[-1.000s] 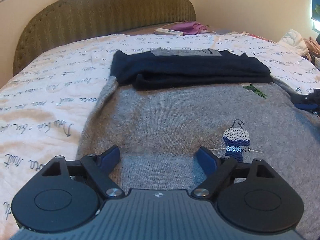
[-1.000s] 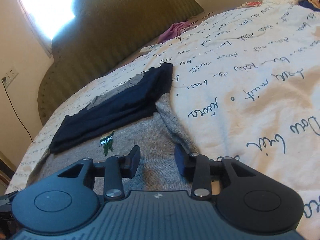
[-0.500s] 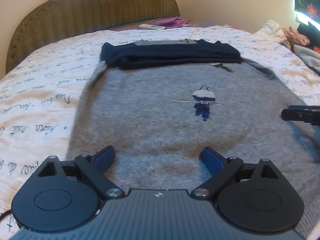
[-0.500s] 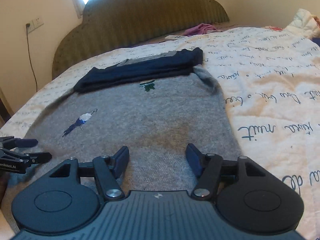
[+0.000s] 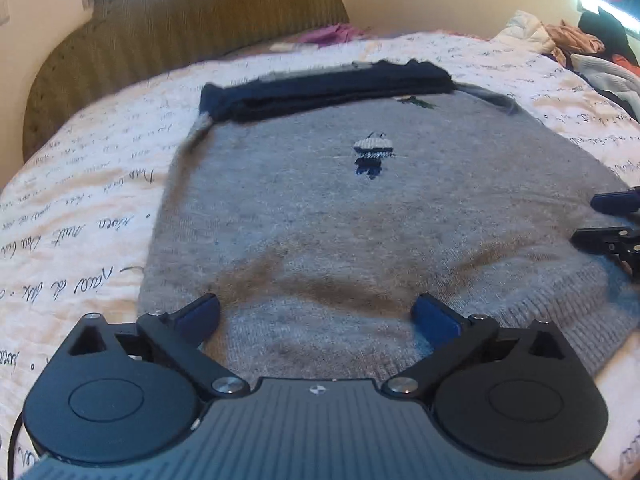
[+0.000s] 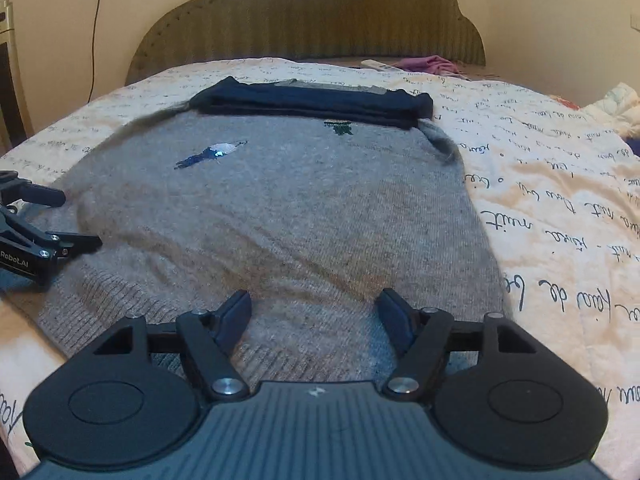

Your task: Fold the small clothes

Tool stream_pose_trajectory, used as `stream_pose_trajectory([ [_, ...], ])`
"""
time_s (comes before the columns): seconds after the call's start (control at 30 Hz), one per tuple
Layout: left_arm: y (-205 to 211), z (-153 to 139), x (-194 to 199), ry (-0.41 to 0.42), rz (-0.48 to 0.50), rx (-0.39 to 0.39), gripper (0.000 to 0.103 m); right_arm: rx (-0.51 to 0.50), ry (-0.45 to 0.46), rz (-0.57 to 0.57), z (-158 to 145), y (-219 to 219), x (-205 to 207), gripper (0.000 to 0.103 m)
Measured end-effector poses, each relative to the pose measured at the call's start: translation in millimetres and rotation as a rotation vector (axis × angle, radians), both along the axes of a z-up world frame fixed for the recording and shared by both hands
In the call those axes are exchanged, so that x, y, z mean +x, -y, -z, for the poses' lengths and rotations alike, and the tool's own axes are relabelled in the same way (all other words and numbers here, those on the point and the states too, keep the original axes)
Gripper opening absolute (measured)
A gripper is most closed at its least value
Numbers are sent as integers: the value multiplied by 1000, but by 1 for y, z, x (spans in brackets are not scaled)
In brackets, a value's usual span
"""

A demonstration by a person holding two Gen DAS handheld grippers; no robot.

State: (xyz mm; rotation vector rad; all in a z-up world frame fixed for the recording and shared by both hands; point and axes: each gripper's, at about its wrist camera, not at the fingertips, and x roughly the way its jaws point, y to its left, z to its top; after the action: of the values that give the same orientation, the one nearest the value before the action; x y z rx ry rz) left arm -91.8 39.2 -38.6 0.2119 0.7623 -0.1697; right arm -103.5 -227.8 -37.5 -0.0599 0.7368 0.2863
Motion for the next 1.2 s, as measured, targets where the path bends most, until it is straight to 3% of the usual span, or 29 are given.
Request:
stream_pose_trajectory([
  [0.07,-7,-9,-9,0,18,-16,92,-8,2,27,-11,2,-8,71],
  [0.17,-11,-9,-26,-17,49,-2,92,13,16,-7,-21,6,-30,71],
  [0.23,-15,-1,-32,-7,45,-6,95,-8,-68,-21,-6,5,-34,73],
  [0.3,-17,2,-32,2,21,-14,97,-17,-9,-38,2,9,-44,74],
  [0.4,-22,-10,-32,-9,18,-23,89,74,-59,26,-15,24,-40,74],
  [0.5,-36,-28,-38,64,16,-17,92,243,-42,109,-37,60,-42,75],
  [0.57,-49,-43,-33,121,-10,-38,93,303,-18,179,-49,83,-37,75],
  [0.77,-70,-71,37,207,-168,-203,98,454,41,255,-76,122,35,77],
  [0.87,-65,-66,72,189,-197,-252,97,514,34,257,-73,122,83,80],
  [0.97,-57,-54,94,122,-202,-281,97,576,-41,273,-59,116,129,80],
  [1.07,-51,-43,89,97,-164,-246,97,567,-99,258,-48,103,141,80],
  [1.2,-58,-29,56,97,-126,-118,97,437,-129,202,-35,96,107,80],
])
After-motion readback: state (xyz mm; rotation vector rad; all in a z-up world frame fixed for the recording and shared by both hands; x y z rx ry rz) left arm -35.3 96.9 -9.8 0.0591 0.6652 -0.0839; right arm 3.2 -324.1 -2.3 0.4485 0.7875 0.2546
